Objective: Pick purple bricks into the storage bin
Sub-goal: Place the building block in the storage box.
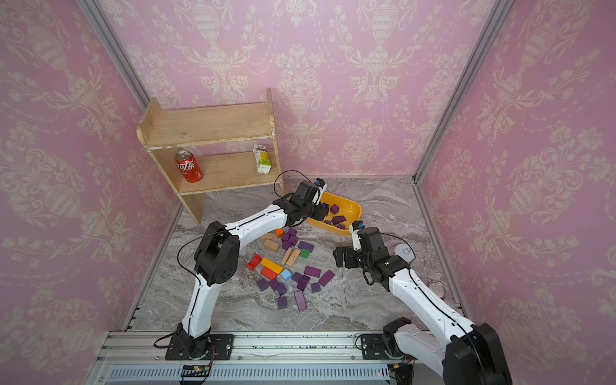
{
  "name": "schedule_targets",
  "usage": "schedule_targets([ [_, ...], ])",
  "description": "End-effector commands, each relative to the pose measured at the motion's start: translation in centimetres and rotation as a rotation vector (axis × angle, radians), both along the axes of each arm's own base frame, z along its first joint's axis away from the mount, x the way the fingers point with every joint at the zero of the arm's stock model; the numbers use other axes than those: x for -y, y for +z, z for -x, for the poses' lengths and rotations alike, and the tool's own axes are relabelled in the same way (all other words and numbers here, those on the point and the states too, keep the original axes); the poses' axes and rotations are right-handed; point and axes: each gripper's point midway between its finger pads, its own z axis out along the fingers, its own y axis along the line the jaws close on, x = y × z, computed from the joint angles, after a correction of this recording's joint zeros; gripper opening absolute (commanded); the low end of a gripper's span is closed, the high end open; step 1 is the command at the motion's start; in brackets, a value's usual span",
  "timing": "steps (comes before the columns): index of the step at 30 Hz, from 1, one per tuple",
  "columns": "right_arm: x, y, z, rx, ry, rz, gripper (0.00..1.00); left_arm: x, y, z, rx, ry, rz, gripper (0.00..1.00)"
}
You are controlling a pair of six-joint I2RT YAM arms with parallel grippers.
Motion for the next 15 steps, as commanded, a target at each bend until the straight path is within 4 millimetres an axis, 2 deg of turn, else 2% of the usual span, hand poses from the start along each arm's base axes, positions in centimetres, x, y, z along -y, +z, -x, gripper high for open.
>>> schedule_targets([
  [1, 0.0, 0.6, -0.5, -0.008, -0.023, -0.016, 1.00, 0.3, 0.4, -0.1, 0.009, -0.013, -0.020, 0.82],
  [3, 0.2, 0.6, -0.5, -0.015, -0.031, -0.013, 1.00, 0.1, 0.8, 0.0, 0.017, -0.008, -0.021, 0.88],
  [8, 0.0, 0.2, -0.1, -0.048, -0.033, -0.021, 1.00, -1.3, 2.3, 1.1, 0.047, 0.015, -0.004, 0.94],
  [15, -1.9, -0.7, 0.4, -0.114, 0.018, -0.104, 1.00, -5.5, 4.8, 4.7, 0.099, 0.086, 0.025, 0.99],
])
